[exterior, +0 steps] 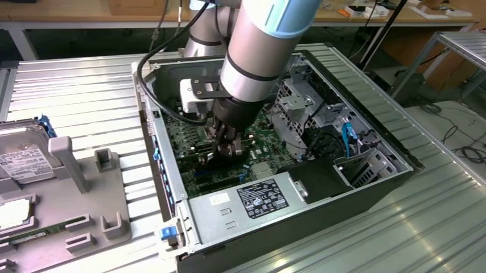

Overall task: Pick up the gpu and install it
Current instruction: 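Press down on the gpu until it lock into place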

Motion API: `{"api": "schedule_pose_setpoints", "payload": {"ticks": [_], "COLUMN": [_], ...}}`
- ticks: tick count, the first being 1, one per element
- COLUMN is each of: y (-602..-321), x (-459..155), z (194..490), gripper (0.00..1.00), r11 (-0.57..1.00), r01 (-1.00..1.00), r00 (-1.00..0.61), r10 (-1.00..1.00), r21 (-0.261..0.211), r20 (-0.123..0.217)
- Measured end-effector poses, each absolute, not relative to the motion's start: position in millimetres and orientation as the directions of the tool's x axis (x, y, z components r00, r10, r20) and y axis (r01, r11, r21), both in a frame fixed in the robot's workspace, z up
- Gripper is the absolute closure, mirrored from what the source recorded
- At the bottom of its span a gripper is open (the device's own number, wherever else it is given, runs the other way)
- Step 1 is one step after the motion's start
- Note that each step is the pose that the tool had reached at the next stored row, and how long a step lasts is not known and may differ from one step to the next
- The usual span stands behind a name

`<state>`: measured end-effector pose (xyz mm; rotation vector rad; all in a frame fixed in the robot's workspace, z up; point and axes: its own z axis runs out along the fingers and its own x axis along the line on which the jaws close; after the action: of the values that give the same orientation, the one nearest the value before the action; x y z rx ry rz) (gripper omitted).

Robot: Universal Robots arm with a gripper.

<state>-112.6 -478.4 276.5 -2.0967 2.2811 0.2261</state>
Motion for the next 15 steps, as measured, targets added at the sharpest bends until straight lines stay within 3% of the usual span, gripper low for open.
{"api": "schedule_pose_setpoints", "payload": {"ticks": [15], "y": [-481.7], "x": [-116.7], "z": [270.8], "gripper": [0.89], "r11": [0.078], "r01": [-0.994], "r00": [-0.087], "r10": [-0.989], "r21": [0.074], "r20": [-0.116]}}
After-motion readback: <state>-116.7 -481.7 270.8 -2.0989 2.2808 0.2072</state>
